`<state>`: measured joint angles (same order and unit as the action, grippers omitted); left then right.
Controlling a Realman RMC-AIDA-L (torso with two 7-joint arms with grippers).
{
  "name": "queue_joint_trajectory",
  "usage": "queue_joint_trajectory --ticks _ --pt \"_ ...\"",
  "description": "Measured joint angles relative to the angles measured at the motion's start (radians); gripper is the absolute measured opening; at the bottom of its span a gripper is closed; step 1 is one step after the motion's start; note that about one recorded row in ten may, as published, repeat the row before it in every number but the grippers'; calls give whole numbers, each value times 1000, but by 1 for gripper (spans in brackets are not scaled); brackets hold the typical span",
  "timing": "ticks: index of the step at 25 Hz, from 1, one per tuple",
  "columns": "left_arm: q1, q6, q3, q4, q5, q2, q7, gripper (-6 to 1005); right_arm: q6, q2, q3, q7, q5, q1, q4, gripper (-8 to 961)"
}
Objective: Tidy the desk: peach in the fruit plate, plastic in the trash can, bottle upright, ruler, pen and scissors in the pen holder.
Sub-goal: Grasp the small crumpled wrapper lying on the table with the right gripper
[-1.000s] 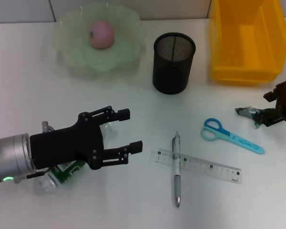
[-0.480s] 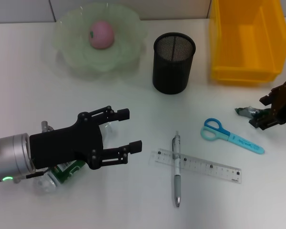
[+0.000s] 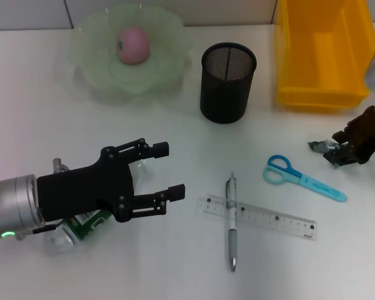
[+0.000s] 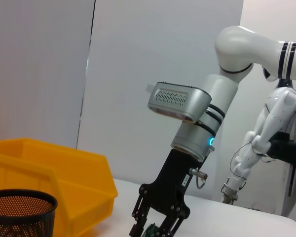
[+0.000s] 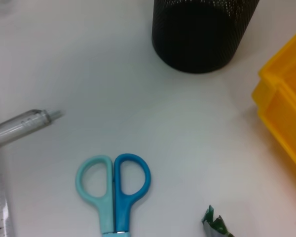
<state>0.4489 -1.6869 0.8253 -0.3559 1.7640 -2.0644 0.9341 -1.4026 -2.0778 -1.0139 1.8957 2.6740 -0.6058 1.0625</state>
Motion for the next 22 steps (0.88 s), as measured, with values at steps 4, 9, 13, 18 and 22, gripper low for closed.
queue_joint_trajectory --ticks 4,9,13,18,22 --pt "-1 0 0 1 0 0 -1 815 9 0 -9 2 1 0 -3 588" --pt "-1 0 0 0 0 0 -1 815 11 -1 -11 2 1 0 -3 454" --pt "-1 -1 0 0 0 0 -1 815 13 -1 -11 2 1 0 -3 453" --pt "-1 -1 0 0 0 0 -1 816 23 -1 -12 3 3 0 -14 446" --pt "-1 -3 0 1 0 0 -1 816 27 -1 -13 3 8 0 -20 431"
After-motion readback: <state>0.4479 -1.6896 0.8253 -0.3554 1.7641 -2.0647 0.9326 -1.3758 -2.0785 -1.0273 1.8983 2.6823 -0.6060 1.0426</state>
